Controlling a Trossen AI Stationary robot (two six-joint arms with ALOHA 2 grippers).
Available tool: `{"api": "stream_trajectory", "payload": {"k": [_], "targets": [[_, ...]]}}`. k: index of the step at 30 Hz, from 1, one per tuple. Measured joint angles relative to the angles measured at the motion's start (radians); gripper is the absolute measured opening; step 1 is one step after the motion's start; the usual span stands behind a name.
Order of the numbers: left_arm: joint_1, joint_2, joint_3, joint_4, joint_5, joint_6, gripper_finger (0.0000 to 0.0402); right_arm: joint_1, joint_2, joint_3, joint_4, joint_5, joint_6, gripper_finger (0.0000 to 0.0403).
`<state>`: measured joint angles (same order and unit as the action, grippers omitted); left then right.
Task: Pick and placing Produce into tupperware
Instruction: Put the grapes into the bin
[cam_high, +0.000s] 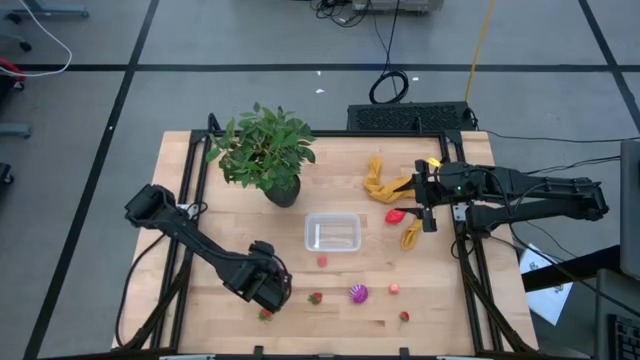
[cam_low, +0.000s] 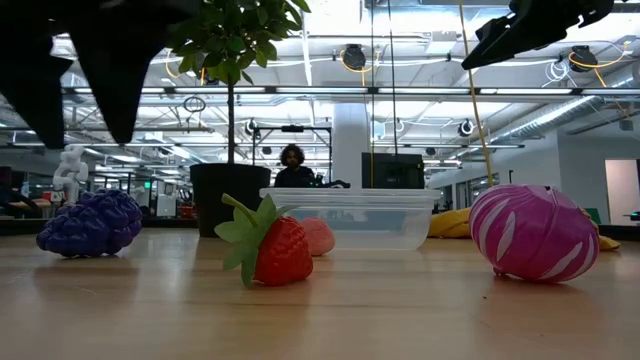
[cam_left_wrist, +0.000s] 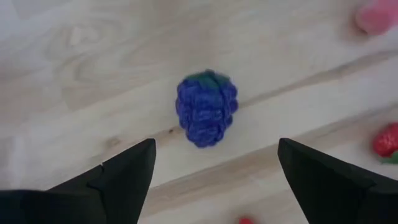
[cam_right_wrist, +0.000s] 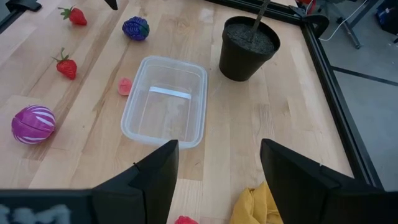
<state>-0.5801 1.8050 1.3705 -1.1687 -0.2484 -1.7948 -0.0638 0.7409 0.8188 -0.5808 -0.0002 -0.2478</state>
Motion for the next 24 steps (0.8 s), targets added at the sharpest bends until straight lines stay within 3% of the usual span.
{"api": "stream_trajectory", "payload": {"k": [12,17,24], "targets": [[-0.019,0.0,0.0,0.09,-0.086,0.133,0.0342,0.0,0.0,0.0,0.0,0.0,0.0,0.022],[-0.026,0.001,-0.005,0.056,-0.091,0.057,0.0338,0.0,0.0,0.0,0.0,0.0,0.001,0.022],[-0.017,0.008,-0.079,0.07,-0.009,-0.017,0.034,0.0,0.0,0.0,0.0,0.0,0.027,0.022]]}}
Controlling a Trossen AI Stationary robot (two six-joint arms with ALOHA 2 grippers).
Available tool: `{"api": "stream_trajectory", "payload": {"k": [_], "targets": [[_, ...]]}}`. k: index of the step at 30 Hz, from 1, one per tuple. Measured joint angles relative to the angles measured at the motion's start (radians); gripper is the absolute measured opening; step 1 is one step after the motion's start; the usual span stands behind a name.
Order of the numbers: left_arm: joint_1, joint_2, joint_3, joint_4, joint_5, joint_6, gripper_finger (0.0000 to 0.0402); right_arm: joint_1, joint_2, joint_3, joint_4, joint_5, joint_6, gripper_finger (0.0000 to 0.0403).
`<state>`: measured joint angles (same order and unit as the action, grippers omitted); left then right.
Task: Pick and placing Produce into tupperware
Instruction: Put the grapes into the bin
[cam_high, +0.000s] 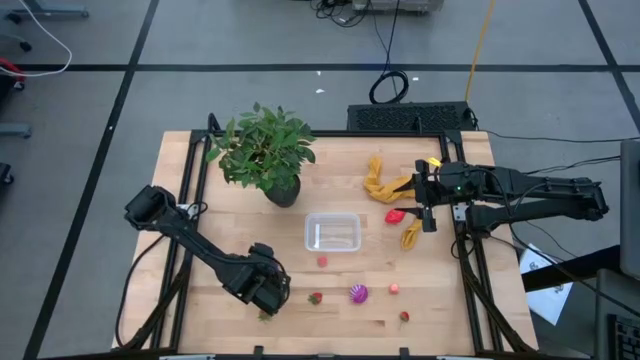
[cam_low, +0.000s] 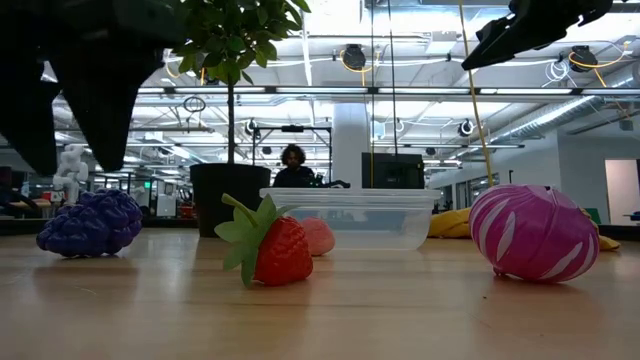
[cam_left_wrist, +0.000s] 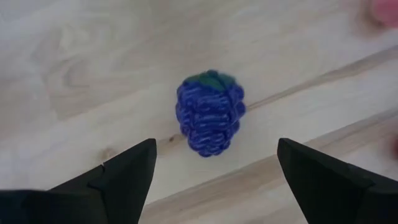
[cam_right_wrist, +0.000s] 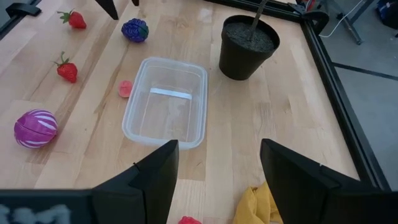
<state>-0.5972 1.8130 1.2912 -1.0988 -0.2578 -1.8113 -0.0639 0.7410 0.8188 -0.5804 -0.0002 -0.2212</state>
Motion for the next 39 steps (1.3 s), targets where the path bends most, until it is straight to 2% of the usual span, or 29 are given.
{"api": "stream_trajectory", "payload": {"k": [6,23,31,39], "targets": [[0.026,0.0,-0.012,0.002,0.025,-0.003,0.034,0.0,0.0,0.0,0.001,0.0,0.0,0.022],[0.06,0.0,-0.012,0.13,0.059,0.232,0.0335,0.0,0.0,0.0,0.008,0.0,0.0,0.022],[0.06,0.0,-0.012,0.114,0.067,0.234,0.0335,0.0,0.0,0.0,0.008,0.0,0.0,0.022],[0.06,0.0,-0.012,0.071,0.062,0.173,0.0335,0.0,0.0,0.0,0.008,0.0,0.0,0.022]]}}
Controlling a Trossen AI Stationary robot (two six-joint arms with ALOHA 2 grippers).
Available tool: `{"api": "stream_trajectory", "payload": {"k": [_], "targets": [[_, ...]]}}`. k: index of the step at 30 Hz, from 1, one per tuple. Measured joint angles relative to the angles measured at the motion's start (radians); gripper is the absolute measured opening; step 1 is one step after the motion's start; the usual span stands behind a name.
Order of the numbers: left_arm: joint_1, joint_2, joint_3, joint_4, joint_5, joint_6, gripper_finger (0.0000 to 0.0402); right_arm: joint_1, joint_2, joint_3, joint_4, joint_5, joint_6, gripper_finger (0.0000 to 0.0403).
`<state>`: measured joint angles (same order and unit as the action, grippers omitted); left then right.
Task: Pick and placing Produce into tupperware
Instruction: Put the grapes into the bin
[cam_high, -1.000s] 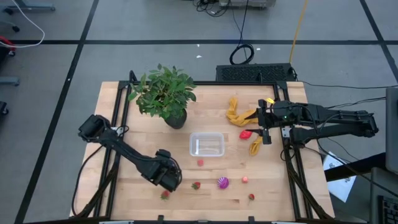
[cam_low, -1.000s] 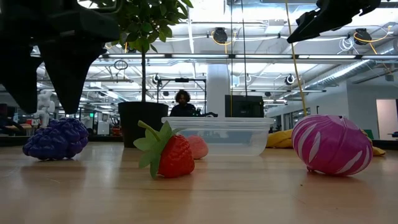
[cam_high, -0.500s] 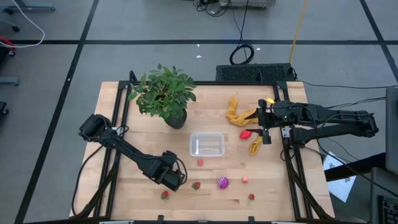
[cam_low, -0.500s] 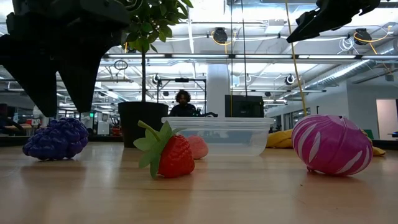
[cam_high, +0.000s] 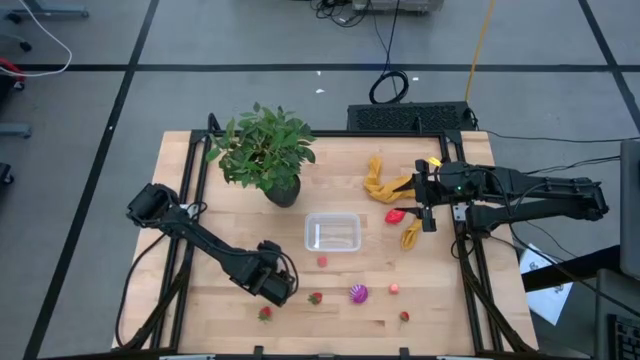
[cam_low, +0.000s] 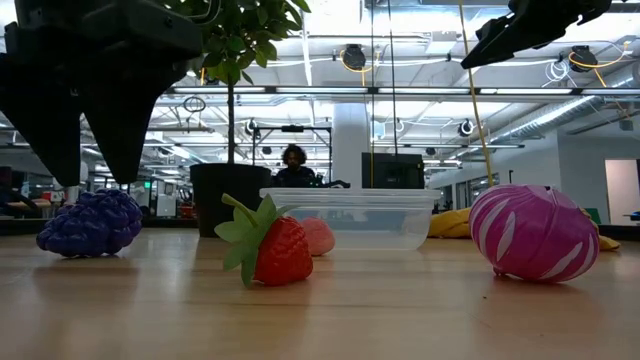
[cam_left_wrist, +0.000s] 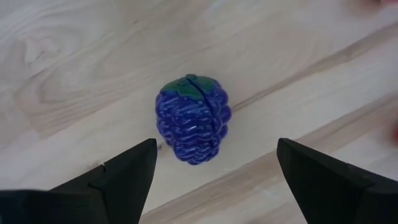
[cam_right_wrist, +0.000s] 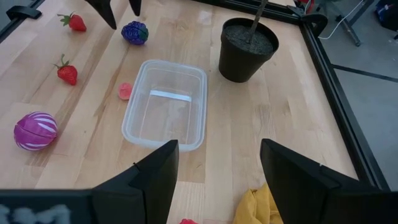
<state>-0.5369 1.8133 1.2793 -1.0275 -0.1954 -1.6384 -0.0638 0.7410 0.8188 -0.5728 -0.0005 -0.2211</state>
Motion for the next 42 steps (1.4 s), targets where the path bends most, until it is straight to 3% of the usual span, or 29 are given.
{"api": "stream_trajectory", "payload": {"k": [30,35,42], "targets": [[0.0,0.0,-0.021,-0.014,-0.014,-0.092,0.0335,0.0,0.0,0.0,0.0,0.0,0.0,0.022],[0.004,0.001,-0.059,-0.018,0.03,-0.145,0.0335,0.0,0.0,0.0,0.0,0.0,0.0,0.022],[0.005,0.001,-0.059,0.041,0.002,-0.11,0.0335,0.0,0.0,0.0,0.001,0.0,0.0,0.022]]}}
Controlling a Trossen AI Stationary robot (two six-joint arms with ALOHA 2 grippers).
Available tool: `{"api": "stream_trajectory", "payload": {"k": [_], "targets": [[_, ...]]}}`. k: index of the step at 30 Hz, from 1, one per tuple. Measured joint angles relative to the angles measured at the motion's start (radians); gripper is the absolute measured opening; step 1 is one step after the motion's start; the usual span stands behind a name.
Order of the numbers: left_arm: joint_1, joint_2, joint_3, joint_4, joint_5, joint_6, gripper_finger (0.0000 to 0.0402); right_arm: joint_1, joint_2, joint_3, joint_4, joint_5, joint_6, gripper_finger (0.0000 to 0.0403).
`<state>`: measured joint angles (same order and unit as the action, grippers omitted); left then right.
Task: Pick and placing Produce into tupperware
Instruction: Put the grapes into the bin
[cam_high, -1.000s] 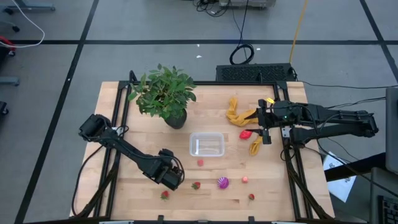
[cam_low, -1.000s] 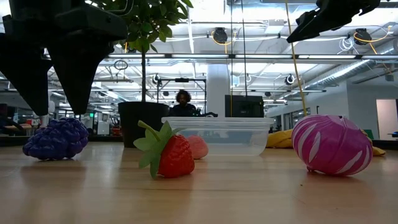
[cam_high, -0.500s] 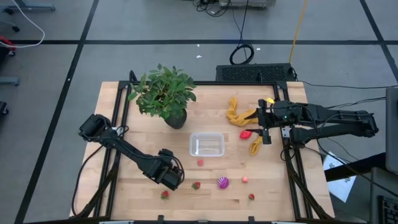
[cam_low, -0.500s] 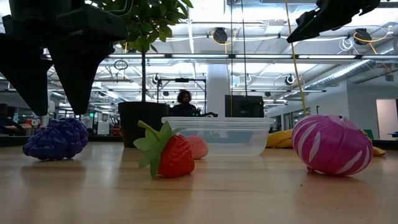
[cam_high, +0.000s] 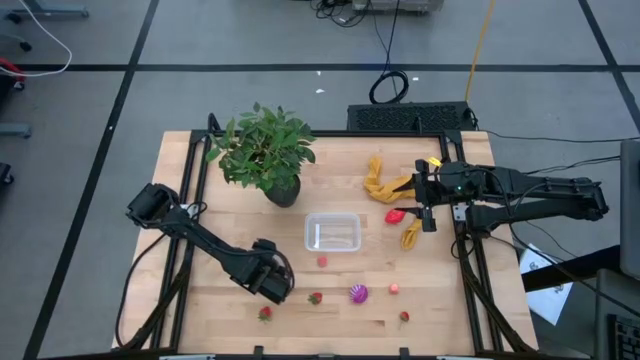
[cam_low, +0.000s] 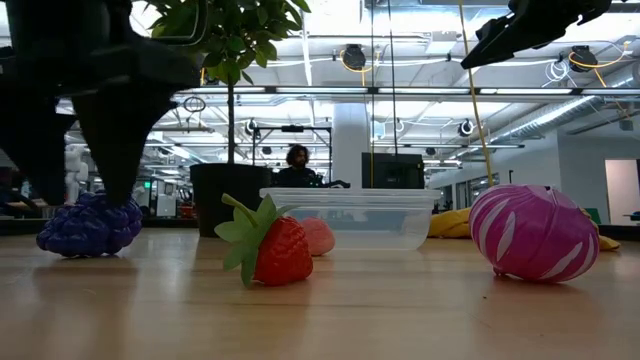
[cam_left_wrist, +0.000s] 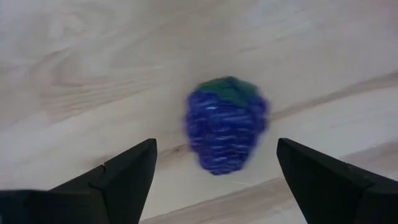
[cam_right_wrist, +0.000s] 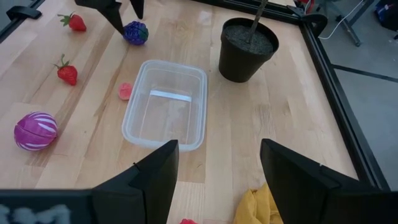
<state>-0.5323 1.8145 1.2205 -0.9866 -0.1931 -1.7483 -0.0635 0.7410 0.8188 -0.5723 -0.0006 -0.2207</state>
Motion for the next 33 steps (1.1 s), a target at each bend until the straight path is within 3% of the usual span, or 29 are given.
{"api": "stream_trajectory", "payload": {"k": [33], "targets": [[0.007,0.0,0.0,0.017,-0.034,0.06,0.0335,0.0,0.0,0.0,0.022,0.0,0.026,0.022]]}}
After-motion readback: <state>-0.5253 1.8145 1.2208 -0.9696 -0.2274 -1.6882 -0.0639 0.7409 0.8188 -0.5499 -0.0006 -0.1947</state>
